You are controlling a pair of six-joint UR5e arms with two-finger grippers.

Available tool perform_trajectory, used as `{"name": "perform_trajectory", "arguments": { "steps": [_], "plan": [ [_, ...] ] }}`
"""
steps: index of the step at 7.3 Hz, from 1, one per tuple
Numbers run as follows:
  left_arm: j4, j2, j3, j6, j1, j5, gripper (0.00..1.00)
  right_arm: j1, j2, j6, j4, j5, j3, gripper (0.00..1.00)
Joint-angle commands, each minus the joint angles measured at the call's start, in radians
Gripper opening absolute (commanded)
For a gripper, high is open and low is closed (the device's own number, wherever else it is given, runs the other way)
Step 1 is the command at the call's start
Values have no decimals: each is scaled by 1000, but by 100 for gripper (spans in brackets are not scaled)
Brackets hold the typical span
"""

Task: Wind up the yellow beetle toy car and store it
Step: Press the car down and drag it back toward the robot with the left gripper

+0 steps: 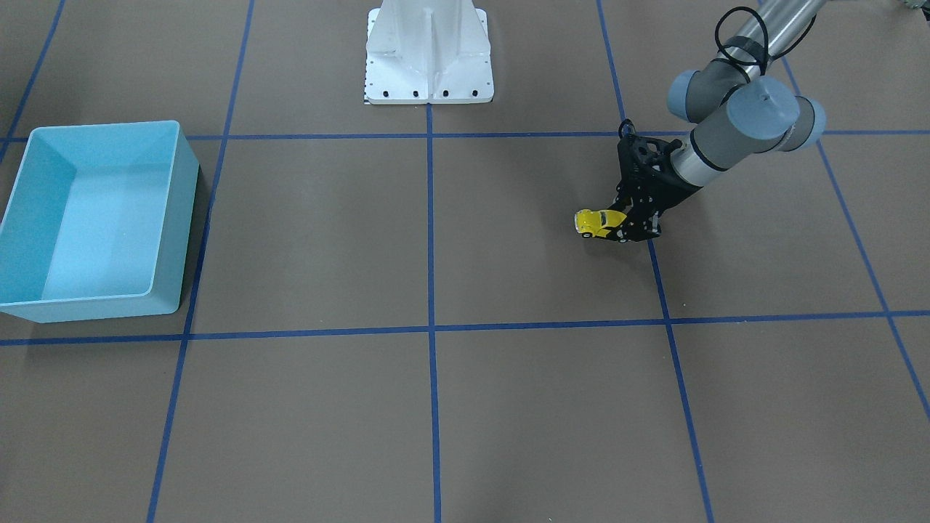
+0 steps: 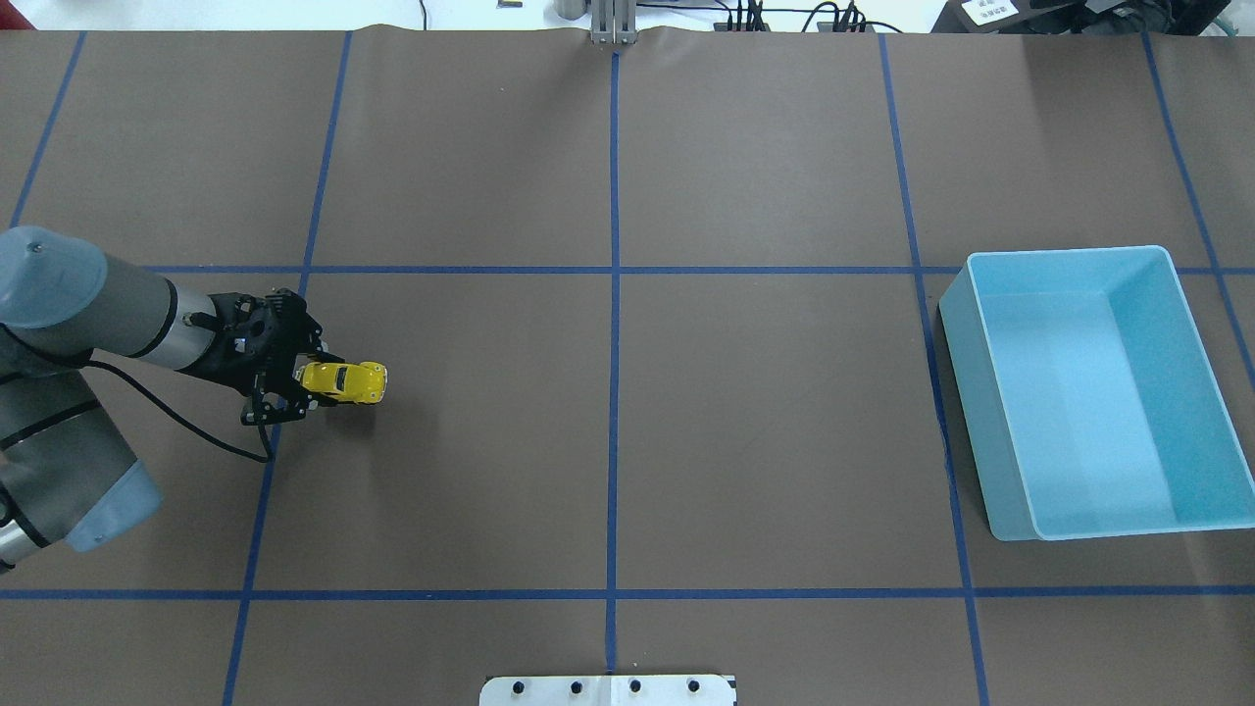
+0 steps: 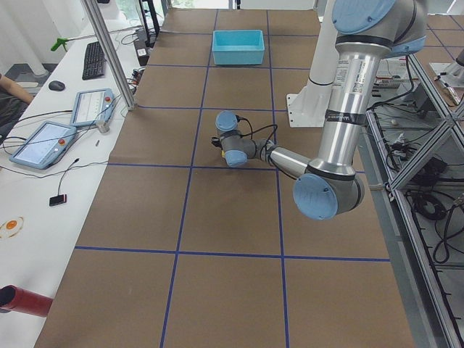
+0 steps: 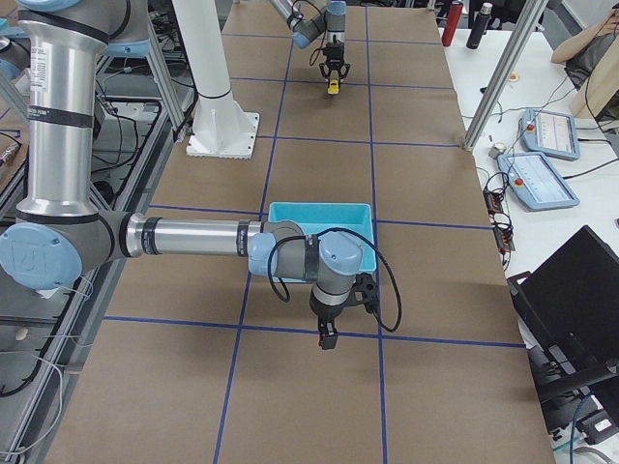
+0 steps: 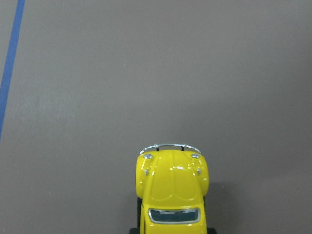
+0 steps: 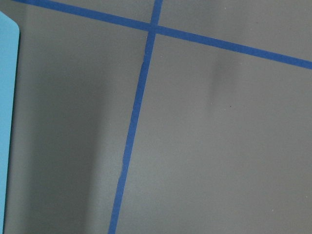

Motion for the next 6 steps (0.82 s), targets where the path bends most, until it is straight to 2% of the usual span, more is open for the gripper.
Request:
{"name": "perform_trajectory", "arguments": {
  "steps": [1,6],
  "plan": [
    [-39,-16,49,-1,3,-56,0,0,0,0,0,0,0,99],
    [-38,7,51,4,-10,-83,0,0,0,0,0,0,3,99]
  ]
}}
